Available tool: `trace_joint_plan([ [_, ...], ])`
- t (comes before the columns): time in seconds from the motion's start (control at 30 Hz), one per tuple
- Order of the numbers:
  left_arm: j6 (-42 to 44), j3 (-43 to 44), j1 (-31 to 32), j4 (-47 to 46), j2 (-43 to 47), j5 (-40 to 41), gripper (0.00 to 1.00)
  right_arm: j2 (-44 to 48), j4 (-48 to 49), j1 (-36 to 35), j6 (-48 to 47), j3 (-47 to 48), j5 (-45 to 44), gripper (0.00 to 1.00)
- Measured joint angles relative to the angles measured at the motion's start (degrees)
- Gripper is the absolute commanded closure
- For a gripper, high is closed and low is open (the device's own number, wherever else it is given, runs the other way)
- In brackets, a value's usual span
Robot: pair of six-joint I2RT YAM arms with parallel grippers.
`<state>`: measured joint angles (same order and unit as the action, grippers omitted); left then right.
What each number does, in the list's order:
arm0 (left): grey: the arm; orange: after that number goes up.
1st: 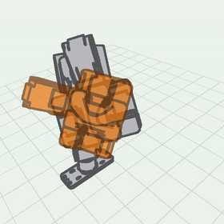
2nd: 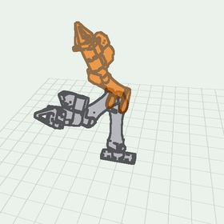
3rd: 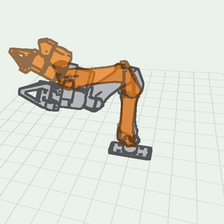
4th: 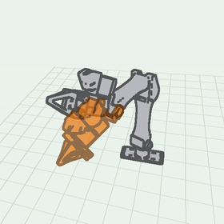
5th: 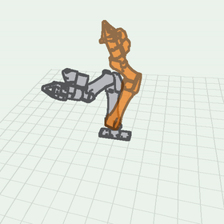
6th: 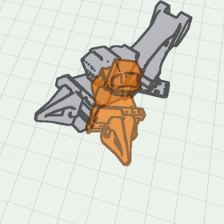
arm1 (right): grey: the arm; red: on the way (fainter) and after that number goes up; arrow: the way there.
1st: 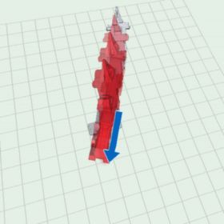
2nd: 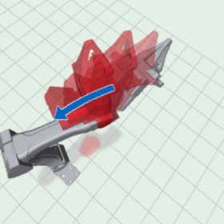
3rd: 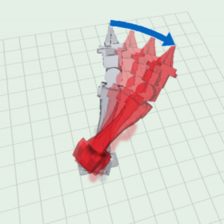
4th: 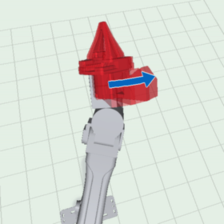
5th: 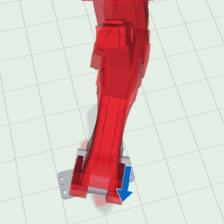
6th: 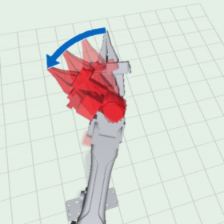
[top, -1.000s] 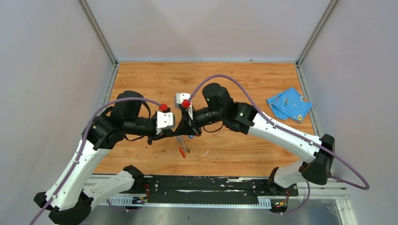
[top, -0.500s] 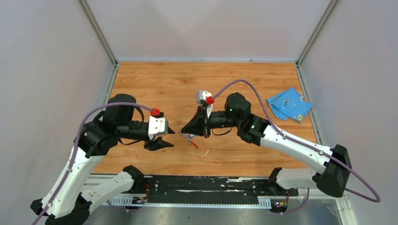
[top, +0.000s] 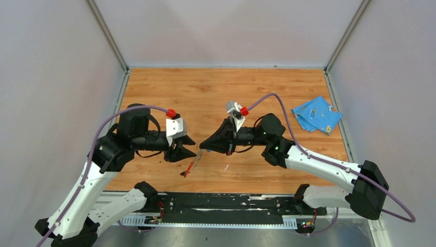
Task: Put the keys on the keyring
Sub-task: Adjust the keyring.
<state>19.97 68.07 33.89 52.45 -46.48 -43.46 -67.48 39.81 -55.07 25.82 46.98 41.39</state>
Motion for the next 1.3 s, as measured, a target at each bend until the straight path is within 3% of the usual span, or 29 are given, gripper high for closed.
trace_joint_plan([
  [0.23,-7.32,-1.6,0.0,-6.56,1.79,-2.01,0.74,0.17,7.15,0.0,3.34,-2.27,-0.7,1.0],
  [0.33,-8.26,-1.9,0.0,-7.74,1.75,-2.62,0.77,0.17,8.96,0.0,4.37,-2.62,-0.83,1.0],
  [0.53,-8.87,-2.29,0.0,-8.74,1.7,-3.02,0.79,0.17,11.08,0.0,5.25,-2.62,-0.85,1.0],
  [1.13,-10.08,-2.91,0.0,-9.57,1.79,-7.37,0.7,0.17,9.62,-0.66,3.39,-2.62,-0.94,1.0],
  [1.3,-10.36,-3.32,0.0,-9.7,1.86,-7.61,0.78,0.17,8.31,-1.03,2.4,-2.58,-0.96,1.0],
])
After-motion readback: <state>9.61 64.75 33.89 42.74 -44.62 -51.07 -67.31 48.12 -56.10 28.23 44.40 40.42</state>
